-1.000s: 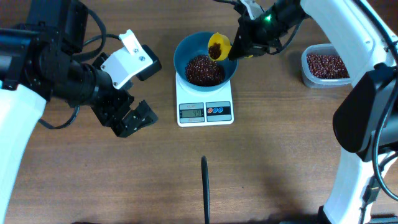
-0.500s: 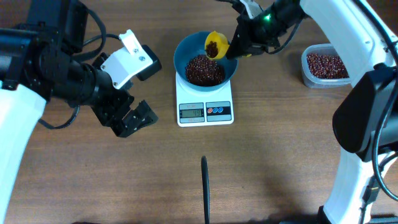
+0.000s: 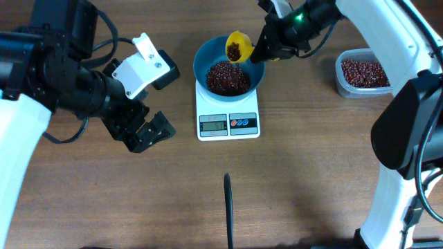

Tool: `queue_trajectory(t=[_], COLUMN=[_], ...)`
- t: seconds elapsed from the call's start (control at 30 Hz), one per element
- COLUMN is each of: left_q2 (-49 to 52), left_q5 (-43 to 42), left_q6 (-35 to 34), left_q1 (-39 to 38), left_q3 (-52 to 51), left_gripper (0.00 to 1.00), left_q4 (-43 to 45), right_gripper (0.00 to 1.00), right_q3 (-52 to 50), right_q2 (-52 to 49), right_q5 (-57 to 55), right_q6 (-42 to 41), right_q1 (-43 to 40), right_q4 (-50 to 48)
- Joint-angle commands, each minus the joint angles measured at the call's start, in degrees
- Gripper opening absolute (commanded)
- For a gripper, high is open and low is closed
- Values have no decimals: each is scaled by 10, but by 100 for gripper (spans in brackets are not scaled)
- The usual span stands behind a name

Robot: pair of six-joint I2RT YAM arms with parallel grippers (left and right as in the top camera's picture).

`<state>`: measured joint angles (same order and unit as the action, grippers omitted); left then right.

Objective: Scoop item into bowl and weigh 50g on scale
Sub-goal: 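Hold the scoop tipped over the bowl, shaking out remaining beans, then move the scoop with the right gripper back into the bean tub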

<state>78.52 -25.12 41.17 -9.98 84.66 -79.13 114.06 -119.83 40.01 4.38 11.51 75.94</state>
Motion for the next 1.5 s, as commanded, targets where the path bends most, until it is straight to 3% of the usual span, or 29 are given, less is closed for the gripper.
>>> queue_trajectory(t=[0.0, 0.17, 0.53, 0.67, 0.77, 0.97, 1.17, 1.27, 1.47], left_q2=[-10, -10, -10, -10, -10, -10, -10, -10, -10], left_q5=[-10, -10, -10, -10, -10, -10, -10, -10, -10], left_q6=[11, 11, 11, 11, 11, 11, 11, 11, 11], left_q1=[-2, -2, -2, -2, -2, -2, -2, -2, -2], left_q3=[9, 9, 9, 9, 9, 9, 9, 9, 9], left_gripper=[99, 99, 99, 99, 99, 99, 99, 99, 99], left_q4=[0, 0, 0, 0, 0, 0, 0, 0, 0], right_gripper=[4, 4, 4, 4, 4, 4, 4, 4, 4], right_q3=[14, 14, 14, 14, 14, 14, 14, 14, 14], right_q2=[16, 16, 16, 16, 16, 16, 16, 16, 16], right_q5=[19, 102, 174, 174, 160, 84, -56, -127, -349], right_q6=[7, 8, 47, 106, 184, 283, 275, 242, 124], right_q1=[4, -12, -68, -127, -195, -321, -417, -410, -320], right_q4=[-3, -36, -44, 7, 98, 203, 214, 194, 115])
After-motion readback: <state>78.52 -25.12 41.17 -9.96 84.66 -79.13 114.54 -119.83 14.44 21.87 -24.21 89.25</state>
